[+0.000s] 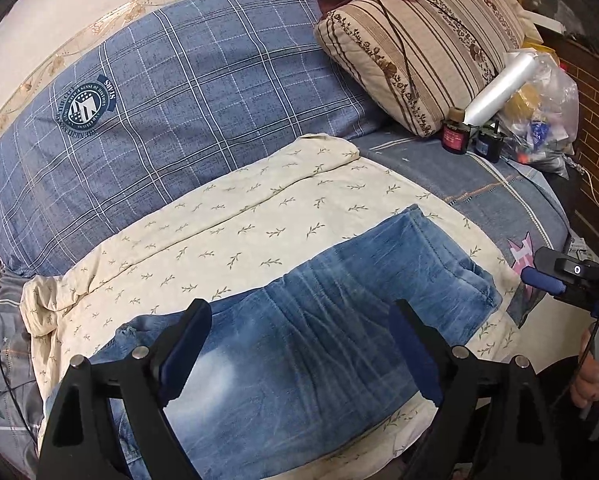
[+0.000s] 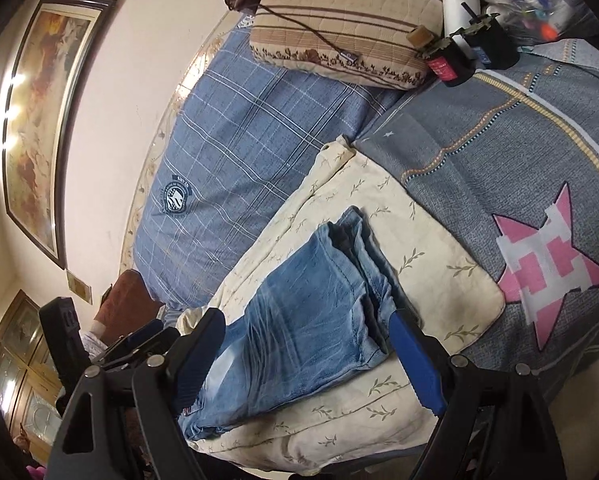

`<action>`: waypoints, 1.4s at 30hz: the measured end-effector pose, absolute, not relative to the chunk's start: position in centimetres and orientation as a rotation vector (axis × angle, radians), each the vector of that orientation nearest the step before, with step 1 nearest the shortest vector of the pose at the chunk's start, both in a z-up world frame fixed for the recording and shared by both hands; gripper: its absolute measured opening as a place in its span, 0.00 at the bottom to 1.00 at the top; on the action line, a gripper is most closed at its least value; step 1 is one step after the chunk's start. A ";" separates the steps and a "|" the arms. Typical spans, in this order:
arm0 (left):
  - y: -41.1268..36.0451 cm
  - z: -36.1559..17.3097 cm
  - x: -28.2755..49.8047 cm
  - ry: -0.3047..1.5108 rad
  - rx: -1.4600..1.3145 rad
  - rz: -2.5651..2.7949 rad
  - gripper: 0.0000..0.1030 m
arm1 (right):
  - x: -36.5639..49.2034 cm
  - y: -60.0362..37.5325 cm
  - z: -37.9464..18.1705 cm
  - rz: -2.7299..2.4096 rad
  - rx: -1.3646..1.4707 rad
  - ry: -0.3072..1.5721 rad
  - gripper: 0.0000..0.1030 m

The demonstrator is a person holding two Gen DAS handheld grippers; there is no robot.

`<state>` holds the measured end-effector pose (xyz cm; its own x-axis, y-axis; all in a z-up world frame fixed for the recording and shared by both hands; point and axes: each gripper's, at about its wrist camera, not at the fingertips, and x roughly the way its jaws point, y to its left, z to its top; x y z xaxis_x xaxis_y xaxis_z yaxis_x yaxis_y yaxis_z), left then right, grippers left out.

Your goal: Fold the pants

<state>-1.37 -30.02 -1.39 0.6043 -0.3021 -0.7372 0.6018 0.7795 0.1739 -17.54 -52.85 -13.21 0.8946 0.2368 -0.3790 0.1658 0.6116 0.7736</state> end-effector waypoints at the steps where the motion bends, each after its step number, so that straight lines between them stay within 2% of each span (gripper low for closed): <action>1: -30.1 -1.4 -1.4 0.755 0.437 -0.544 0.87 | -17.5 -52.9 -13.2 0.046 0.920 0.479 0.84; 16: -29.5 -4.7 -0.2 0.886 0.437 -0.535 0.88 | -17.2 -52.9 -13.4 0.024 0.926 0.494 0.84; 22: -24.6 -7.5 1.1 0.940 0.365 -0.416 0.88 | -17.0 -51.5 -12.2 -0.018 0.801 0.487 0.84; 24: -22.0 -8.0 1.4 0.936 0.327 -0.354 0.87 | -16.8 -50.3 -11.3 -0.038 0.704 0.472 0.81; 26: -19.6 -8.7 1.5 0.943 0.295 -0.300 0.88 | -16.3 -48.8 -10.7 -0.048 0.602 0.477 0.73; 28: -17.7 -9.6 1.6 0.957 0.287 -0.265 0.87 | -15.1 -47.1 -10.6 -0.047 0.505 0.521 0.60; 29: -17.1 -10.0 1.5 0.957 0.293 -0.246 0.87 | -14.6 -46.2 -10.6 -0.042 0.464 0.541 0.57; 31: -16.1 -10.8 1.4 0.964 0.304 -0.215 0.87 | -13.3 -44.3 -10.7 -0.017 0.383 0.586 0.42; 32: -15.7 -11.3 1.4 0.980 0.298 -0.210 0.87 | -12.9 -43.8 -11.0 -0.011 0.368 0.607 0.39; 37: -15.0 -13.0 1.8 1.032 0.265 -0.220 0.88 | -9.7 -43.4 -13.5 -0.067 0.387 0.791 0.38; 40: -14.7 -14.3 2.3 1.078 0.243 -0.240 0.95 | -8.0 -43.5 -15.3 -0.143 0.398 0.910 0.37; 42: -14.7 -14.5 2.1 1.071 0.227 -0.262 1.00 | -7.6 -42.9 -15.2 -0.164 0.354 0.906 0.39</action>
<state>2.12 -14.65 -14.48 0.4538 -0.1010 -0.8854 0.3195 0.9459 0.0559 -7.59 -42.89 -15.23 0.6091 0.0092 -0.7930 0.2864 0.9299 0.2307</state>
